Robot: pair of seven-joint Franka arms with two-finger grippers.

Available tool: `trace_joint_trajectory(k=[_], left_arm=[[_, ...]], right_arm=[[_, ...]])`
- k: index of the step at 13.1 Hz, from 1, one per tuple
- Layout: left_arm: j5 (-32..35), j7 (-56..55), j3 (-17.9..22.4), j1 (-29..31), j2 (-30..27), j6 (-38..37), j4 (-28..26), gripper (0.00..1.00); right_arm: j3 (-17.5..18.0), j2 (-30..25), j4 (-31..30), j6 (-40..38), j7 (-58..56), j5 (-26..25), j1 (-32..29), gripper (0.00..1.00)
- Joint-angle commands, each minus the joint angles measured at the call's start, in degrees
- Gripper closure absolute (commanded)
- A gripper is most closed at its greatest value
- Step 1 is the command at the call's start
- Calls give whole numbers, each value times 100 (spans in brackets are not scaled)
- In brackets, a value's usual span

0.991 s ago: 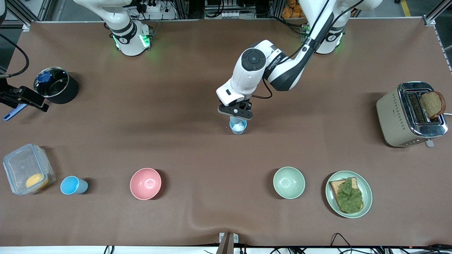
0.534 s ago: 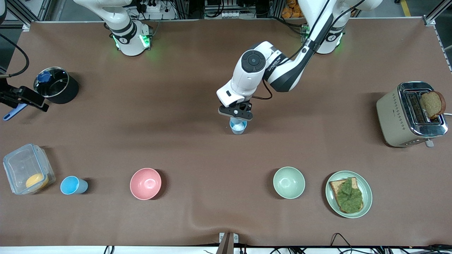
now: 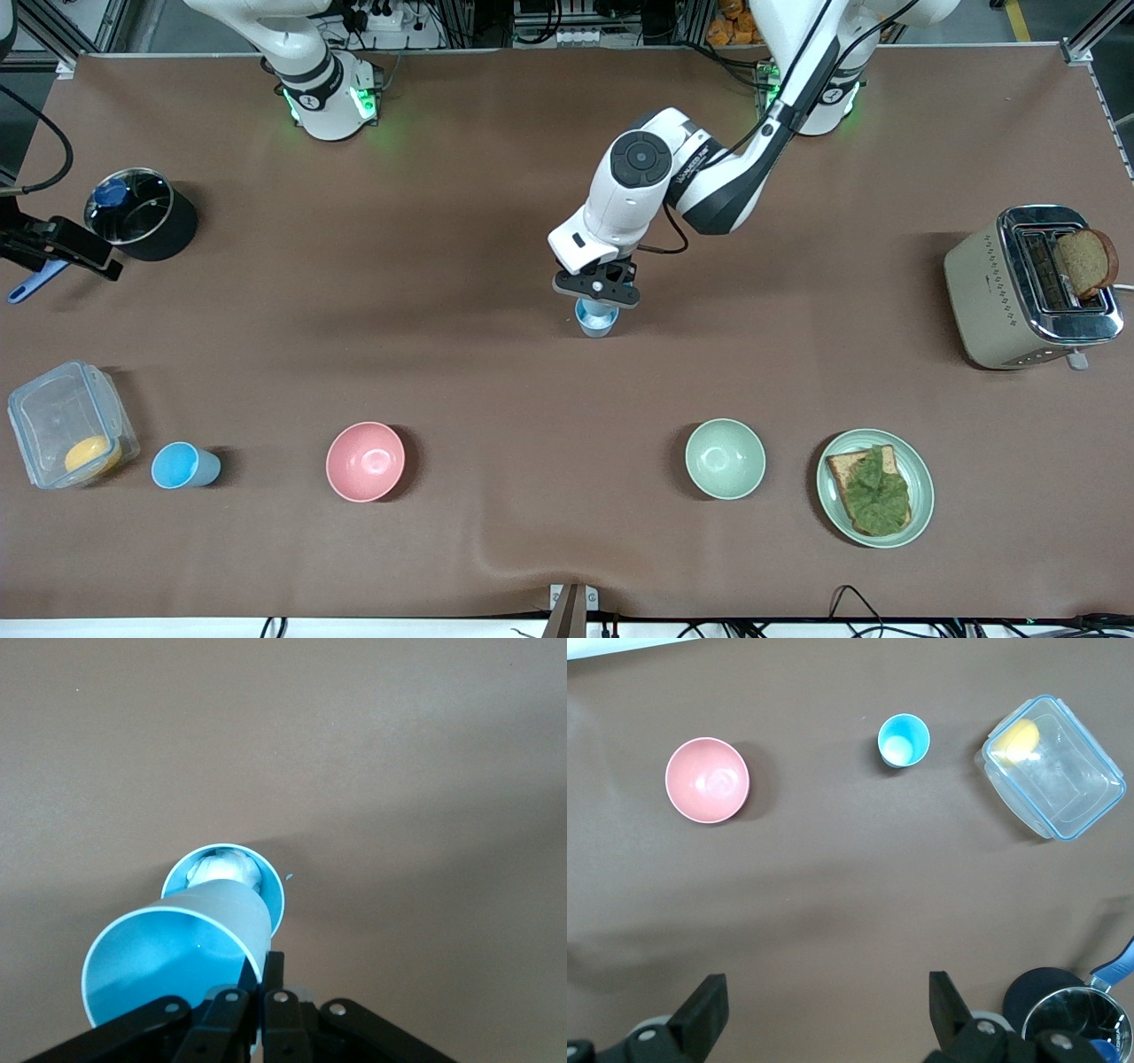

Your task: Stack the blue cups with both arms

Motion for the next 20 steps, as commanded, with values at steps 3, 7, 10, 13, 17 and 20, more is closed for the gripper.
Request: trace_joint_trajectory(k=[3,7,10,13,17,20], left_arm=[[-45,-9,24,-31,121,67,131,100],[-36,0,24,-39,182,138,149,90],[-27,78,103,-39,209,304,140,36],[-18,167,111,-39,209,375,140,0],[-36,176,234,100,-27,375,105,0],[-18,184,287,767,-659,366,-254,0]], right_arm=[[127,-34,12,-52,63,-72,-132,0],[119,-34,12,-52,63,-72,-132,0],[127,-34,12,-52,63,-72,-123,0],[119,-34,12,-52,63,-72,-123,0],[119,-34,12,-60,63,-72,-114,0],[119,-34,12,-60,63,-72,-123,0]])
